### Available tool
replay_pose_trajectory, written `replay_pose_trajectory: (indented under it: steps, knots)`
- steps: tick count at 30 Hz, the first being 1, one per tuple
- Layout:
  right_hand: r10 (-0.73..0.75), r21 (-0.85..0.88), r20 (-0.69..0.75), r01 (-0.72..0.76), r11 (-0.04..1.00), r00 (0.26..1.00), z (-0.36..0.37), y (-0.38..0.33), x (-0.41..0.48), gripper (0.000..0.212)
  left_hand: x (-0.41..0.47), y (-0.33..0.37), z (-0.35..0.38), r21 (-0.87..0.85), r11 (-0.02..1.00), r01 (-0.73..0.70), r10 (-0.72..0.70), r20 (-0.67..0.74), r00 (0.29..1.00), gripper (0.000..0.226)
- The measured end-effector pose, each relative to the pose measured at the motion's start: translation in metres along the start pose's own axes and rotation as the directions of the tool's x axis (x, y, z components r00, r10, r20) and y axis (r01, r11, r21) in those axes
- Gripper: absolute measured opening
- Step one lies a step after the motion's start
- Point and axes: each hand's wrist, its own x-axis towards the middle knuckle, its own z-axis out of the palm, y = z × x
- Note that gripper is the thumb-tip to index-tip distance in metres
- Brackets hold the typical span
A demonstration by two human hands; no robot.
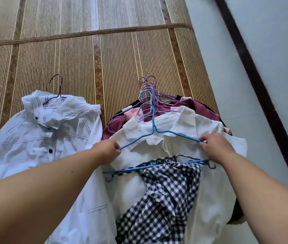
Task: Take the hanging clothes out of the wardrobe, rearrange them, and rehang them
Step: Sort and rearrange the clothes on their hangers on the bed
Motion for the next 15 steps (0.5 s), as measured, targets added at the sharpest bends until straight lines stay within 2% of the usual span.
replay_pose_trajectory:
  steps: [4, 8, 10, 15]
  knots:
    - [-0.077, 0.068, -0.124, 0.086, 0.994, 0.989, -0.011, 0.006, -0.024, 0.016, -0.021, 0.007, -0.007, -0.151, 0.987, -0.052, 0.043, -0.06, 0.997, 0.012]
    - [-0.044, 0.133, -0.251, 0.08, 0.988, 0.967, -0.047, 0.017, -0.057, 0.015, -0.059, 0.028, -0.031, -0.285, 0.944, -0.165, 0.116, -0.18, 0.977, 0.022]
    - [-0.047, 0.132, -0.31, 0.092, 0.987, 0.949, -0.075, 0.019, -0.072, 0.016, -0.083, 0.04, -0.051, -0.375, 0.899, -0.226, 0.144, -0.235, 0.961, 0.02]
    - [-0.09, 0.141, -0.44, 0.168, 0.976, 0.893, -0.151, 0.011, -0.109, 0.018, -0.148, 0.063, -0.11, -0.41, 0.824, -0.391, 0.219, -0.406, 0.887, 0.015]
